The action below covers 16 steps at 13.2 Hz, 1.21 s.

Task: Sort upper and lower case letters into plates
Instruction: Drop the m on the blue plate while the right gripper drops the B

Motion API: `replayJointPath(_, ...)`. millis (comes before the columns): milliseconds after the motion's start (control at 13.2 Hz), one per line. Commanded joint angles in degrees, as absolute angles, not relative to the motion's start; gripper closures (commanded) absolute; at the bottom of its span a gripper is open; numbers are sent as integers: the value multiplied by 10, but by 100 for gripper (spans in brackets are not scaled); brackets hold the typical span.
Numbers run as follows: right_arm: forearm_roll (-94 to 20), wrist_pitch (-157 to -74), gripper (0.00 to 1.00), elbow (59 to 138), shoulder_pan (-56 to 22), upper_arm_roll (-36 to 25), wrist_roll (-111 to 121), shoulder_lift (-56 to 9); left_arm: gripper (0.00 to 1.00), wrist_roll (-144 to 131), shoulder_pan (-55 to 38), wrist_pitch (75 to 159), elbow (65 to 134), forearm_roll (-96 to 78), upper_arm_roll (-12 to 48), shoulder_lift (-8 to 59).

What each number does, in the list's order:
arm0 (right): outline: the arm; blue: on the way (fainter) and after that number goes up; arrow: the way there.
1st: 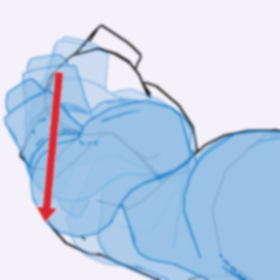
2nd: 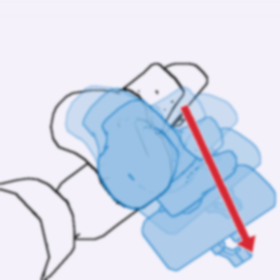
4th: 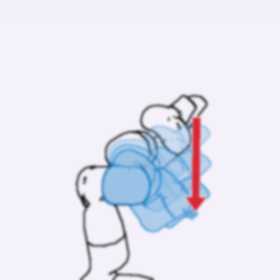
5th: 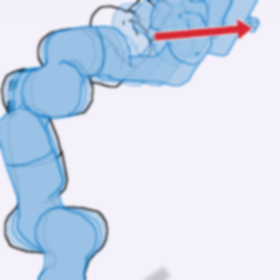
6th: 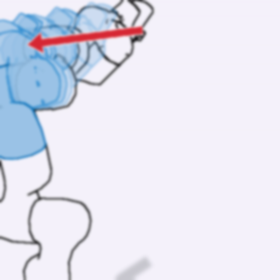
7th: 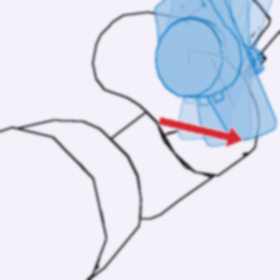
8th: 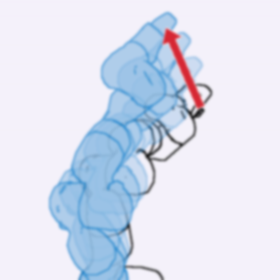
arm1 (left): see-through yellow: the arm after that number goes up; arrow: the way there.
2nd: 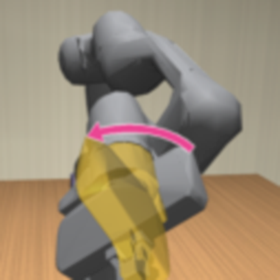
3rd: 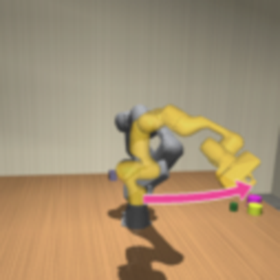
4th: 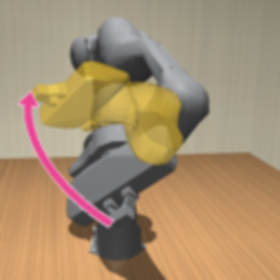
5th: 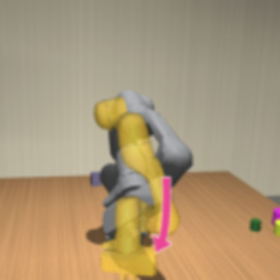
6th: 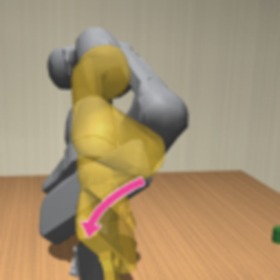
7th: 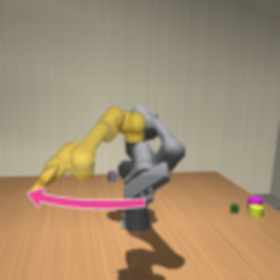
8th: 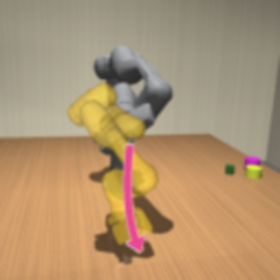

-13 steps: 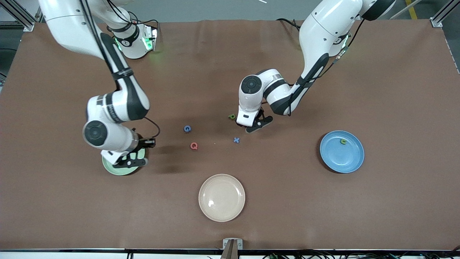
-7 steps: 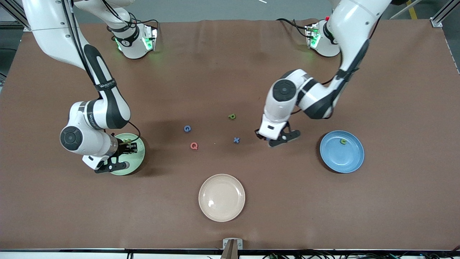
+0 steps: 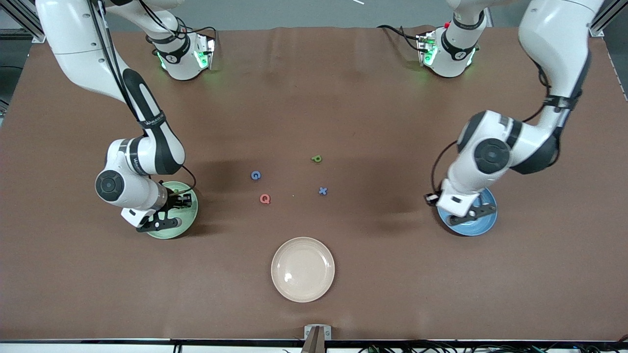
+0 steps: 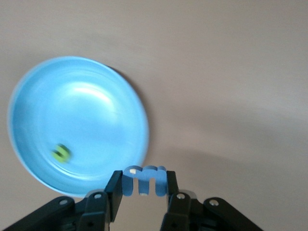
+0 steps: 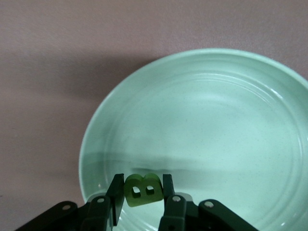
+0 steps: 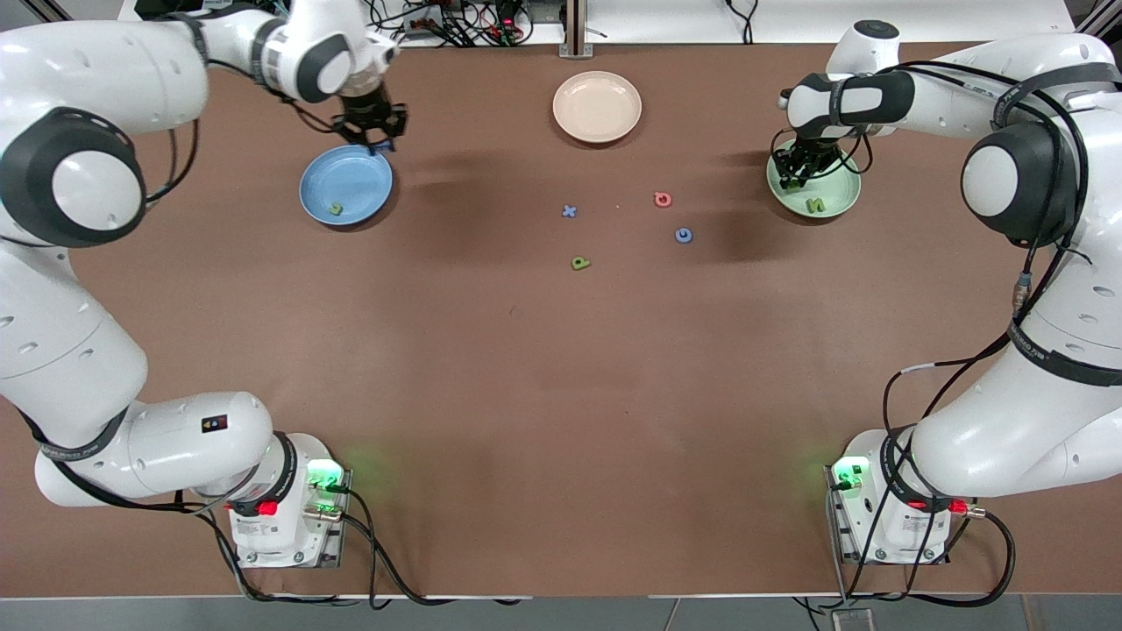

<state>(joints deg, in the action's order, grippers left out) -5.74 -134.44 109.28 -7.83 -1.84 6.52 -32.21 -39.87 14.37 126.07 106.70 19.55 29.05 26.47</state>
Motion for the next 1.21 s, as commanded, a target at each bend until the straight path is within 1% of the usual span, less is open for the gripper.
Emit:
replayJointPath(0, -54, -1356, 91, 1108, -68, -11, 69, -317, 76, -354, 192, 1283, 1070, 220, 300, 297)
replayJointPath(76, -54, -1355, 80, 1108, -68, -11, 69, -318, 76, -349, 206, 1296, 1071, 240, 299, 311)
replayJointPath(152, -54, -1355, 58, 1108, -65, -11, 69, -318, 76, -347, 215, 1302, 1070, 254, 299, 326)
replayJointPath(228, -54, -1355, 4, 1107, -64, -11, 69, -317, 76, -347, 223, 1306, 1068, 276, 298, 340)
replayJointPath(304, -54, -1351, 0, 1107, -64, -11, 68, -316, 76, -346, 229, 1310, 1064, 292, 298, 351)
replayJointPath(455, -54, -1333, 0, 1100, -69, -11, 59, -307, 75, -348, 235, 1331, 1053, 302, 294, 376)
replayJointPath(683, -59, -1221, 0, 1034, -81, -5, -8, -299, 75, -348, 235, 1338, 1049, 314, 286, 386)
replayJointPath(759, -62, -1204, 0, 1020, -101, -5, -44, -299, 75, -347, 235, 1339, 1049, 315, 282, 386)
replayJointPath(835, -63, -1205, 0, 1019, -124, -5, -85, -299, 75, -347, 235, 1339, 1049, 315, 279, 386)
replayJointPath(911, -64, -1211, 0, 1018, -152, -5, -137, -299, 73, -347, 235, 1339, 1049, 315, 279, 386)
replayJointPath(986, -65, -1226, 0, 1019, -178, -5, -176, -302, 64, -347, 235, 1339, 1049, 315, 279, 385)
replayJointPath(1062, -65, -1255, 0, 1023, -205, -5, -203, -303, 46, -347, 236, 1339, 1049, 315, 279, 382)
replayJointPath(1138, -65, -1279, 0, 1024, -234, -5, -224, -305, 12, -347, 236, 1339, 1050, 315, 279, 380)
